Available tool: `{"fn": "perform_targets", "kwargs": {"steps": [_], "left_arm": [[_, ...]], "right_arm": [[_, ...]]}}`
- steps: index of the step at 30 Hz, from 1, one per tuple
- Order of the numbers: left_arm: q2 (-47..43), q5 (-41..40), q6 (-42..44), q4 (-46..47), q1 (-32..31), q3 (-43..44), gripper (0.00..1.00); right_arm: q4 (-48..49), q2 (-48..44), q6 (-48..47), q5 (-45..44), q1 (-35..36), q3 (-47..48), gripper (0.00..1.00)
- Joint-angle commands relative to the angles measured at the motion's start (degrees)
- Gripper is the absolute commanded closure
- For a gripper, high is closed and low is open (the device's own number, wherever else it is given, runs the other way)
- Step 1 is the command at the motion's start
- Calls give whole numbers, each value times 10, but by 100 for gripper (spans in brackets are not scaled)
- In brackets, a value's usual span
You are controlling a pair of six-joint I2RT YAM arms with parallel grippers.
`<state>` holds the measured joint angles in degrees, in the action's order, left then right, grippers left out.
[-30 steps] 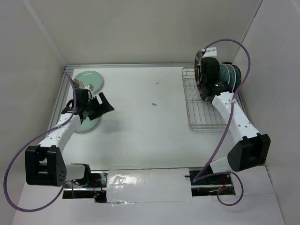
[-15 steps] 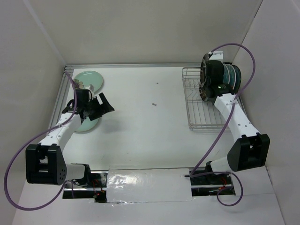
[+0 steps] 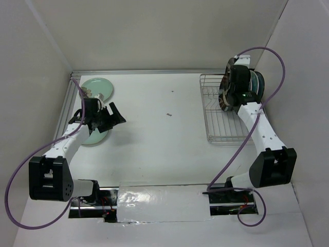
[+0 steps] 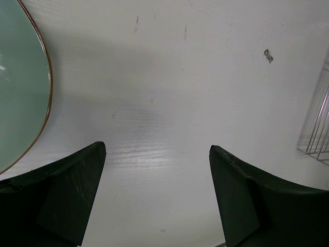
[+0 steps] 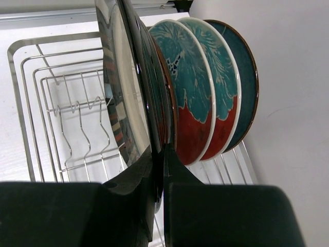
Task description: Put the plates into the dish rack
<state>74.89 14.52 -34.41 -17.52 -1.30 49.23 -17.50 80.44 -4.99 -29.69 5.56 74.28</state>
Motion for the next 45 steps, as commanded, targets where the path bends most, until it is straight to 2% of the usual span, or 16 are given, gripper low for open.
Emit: {"fn": "perform_targets", "kwargs": {"steps": [1,16,19,20,21,23,24,25,27,30,36,37,42,45], "left_arm": [[0,11,13,16,2,0,6],[-6,6,13,16,2,0,6],[-12,1,13,16,2,5,6],[-12,1,13,16,2,5,6],[-12,1,13,16,2,5,6],[-12,1,13,16,2,5,6],[-12,1,13,16,2,5,6],[-12,-5,13,16,2,5,6],[-12,-5,13,11,2,5,6],[-17,-10,18,11,2,5,6],[-27,-27,24,-9,2,10,6],[-40,-34,30,-18,2,16,6],[-69,-64,37,-48,2,30,6],[-91,-86,37,-64,2,30,6]], "right_arm": [[120,-11,17,-11,-10,3,100],[110,82,70,51,-15,-10,99],[105,93,76,56,-15,3,86],[105,93,82,56,-15,9,79],[105,93,82,61,-15,10,68],[89,93,82,68,-10,31,59],[82,99,82,68,-5,41,48],[77,99,82,68,-5,49,42],[69,99,82,68,14,69,35],[59,78,88,76,36,88,30],[59,73,134,248,91,121,23],[49,101,151,302,108,136,23],[74,151,217,424,150,142,20],[105,211,297,500,195,149,20]]}}
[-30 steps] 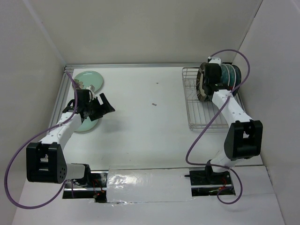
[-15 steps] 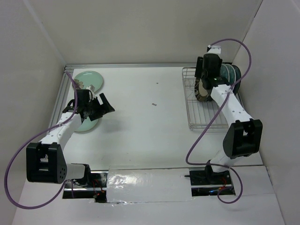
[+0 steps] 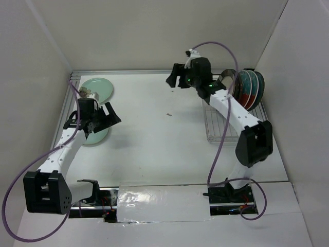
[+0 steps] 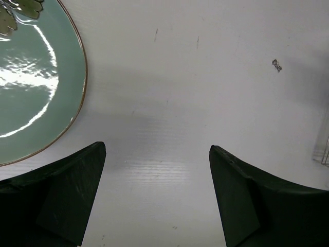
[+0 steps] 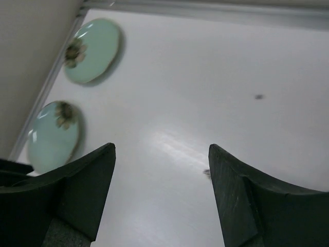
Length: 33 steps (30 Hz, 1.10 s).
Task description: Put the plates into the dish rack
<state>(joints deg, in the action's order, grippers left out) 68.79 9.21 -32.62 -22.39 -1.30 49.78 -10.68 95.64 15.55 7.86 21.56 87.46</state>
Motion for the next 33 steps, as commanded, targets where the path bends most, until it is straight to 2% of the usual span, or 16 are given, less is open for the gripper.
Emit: {"fn": "perform_targets", "kwargs": {"steps": [1,6,13,21,33], "left_arm": [[-37,-40,24,-22,2,17,6],[-81,-60,24,-54,2,-2,6],[-138,-118,34,-98,2,-7,4],[-171,-118,34,-116,2,-19,4],[-262,-94,34,-142,2,-24,2]], "right_arm": [[42,76,111,137,44,23,20],[92,210,198,228,95,56,23],[142,363,280,297,174,155,26],[160,497,356,302,231,257,27],[184,616,489,275,284,371,31]]}}
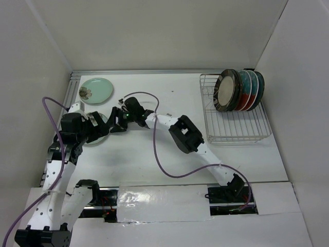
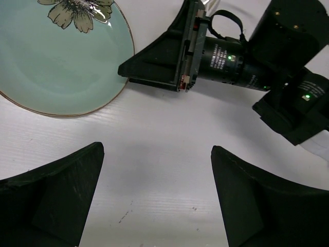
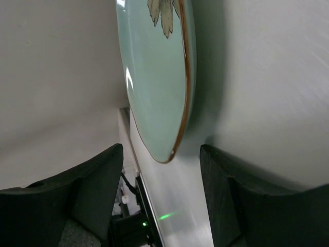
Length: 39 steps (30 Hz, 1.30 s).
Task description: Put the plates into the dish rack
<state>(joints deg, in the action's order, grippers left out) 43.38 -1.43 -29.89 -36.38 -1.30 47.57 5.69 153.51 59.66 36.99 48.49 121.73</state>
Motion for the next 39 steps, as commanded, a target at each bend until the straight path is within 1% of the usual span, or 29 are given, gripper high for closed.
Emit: {"fn": "perform_targets", "kwargs": {"steps": [1,3,6,9,10,11,12,13,15,17,18,20,21,22,23,24,25,26,27,29,30,31,32,33,34,35,36,37,39], "left_arm": [[-7,13,7,-2,2,-2,2],[-13,18,2,-7,2,-2,2],[-13,23,-3,-7,2,-2,2],[-18,28,-3,-7,2,-2,2],[-18,28,-3,-7,2,-2,2],[-18,28,-3,-7,2,-2,2],[-13,28,-3,-7,2,-2,2],[-13,28,-3,-7,2,-2,2],[-7,28,2,-7,2,-2,2],[-1,28,7,-1,2,-2,2],[5,23,7,4,2,-2,2],[12,23,7,10,2,5,2],[21,23,7,10,2,5,2],[21,23,7,16,2,12,2],[29,23,7,22,2,17,2],[38,23,7,22,2,17,2],[44,29,7,30,2,17,2],[50,29,7,36,2,23,2],[56,34,7,36,2,23,2],[73,40,7,52,2,23,2],[80,49,2,57,2,23,2],[86,49,2,57,2,23,2],[99,57,2,66,2,23,2],[106,65,-3,74,2,23,2],[113,65,-3,74,2,23,2],[119,71,-3,82,2,23,2],[133,71,-9,82,2,23,3],[140,71,-9,88,2,23,3],[154,76,-14,94,2,28,3]], "right_arm": [[20,54,55,-22,15,37,31],[20,69,68,-28,20,60,33],[28,87,90,-40,26,66,36],[35,93,95,-53,26,66,52],[35,93,85,-53,26,66,66],[28,85,75,-60,26,66,72],[22,78,65,-69,21,56,78],[22,56,44,-78,20,32,89],[22,25,15,-94,13,-6,99],[22,-10,-27,-109,-1,-70,100],[22,-47,-54,-120,-11,-111,100],[16,-85,-85,-132,-23,-146,100],[6,-124,-102,-148,-30,-158,100],[-21,-144,-144,-160,-43,-177,100],[-42,-164,-167,-175,-48,-178,100],[-63,-204,-189,-206,-55,-183,100],[-101,-224,-211,-221,-61,-183,100],[-119,-245,-251,-236,-75,-190,100],[-136,-287,-270,-252,-82,-190,100],[-179,-331,-324,-306,-102,-197,100],[-192,-373,-342,-325,-108,-197,100],[-205,-394,-359,-369,-114,-197,100],[-225,-415,-391,-391,-124,-206,100],[-231,-437,-407,-413,-125,-211,100],[-231,-483,-421,-465,-134,-220,100],[-236,-507,-449,-487,-145,-241,100],[-231,-552,-463,-510,-150,-252,100],[-231,-574,-475,-560,-155,-264,100],[-213,-612,-510,-608,-172,-301,100]]}}
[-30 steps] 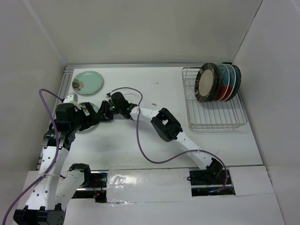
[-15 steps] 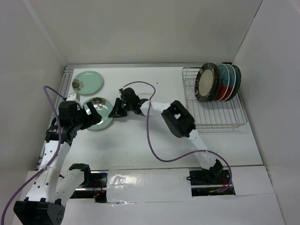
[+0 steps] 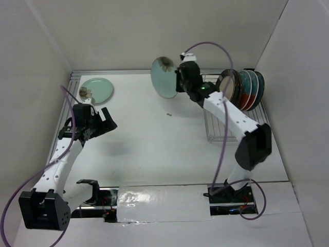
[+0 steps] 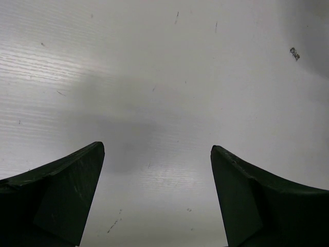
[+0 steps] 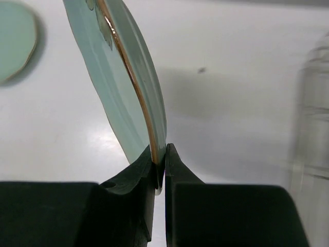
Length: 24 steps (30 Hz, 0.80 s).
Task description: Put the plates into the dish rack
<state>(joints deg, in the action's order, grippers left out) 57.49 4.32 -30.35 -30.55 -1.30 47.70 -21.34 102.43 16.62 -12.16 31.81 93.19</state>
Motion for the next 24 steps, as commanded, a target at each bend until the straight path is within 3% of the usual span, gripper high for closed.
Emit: {"fn": "perform_targets", "kwargs": {"steps": [1,8,24], "left_arm": [[28,24,-9,43,2,27,3],[71,47,-21,85,2,27,3],[111,83,-26,131,2,-3,3]], "right_arm": [[65,-136,-90,-140,-12,-28,100],[111,-217,-151,-275,-86,-111,100],[162,-210,-162,-244,-214,-200,100]]}}
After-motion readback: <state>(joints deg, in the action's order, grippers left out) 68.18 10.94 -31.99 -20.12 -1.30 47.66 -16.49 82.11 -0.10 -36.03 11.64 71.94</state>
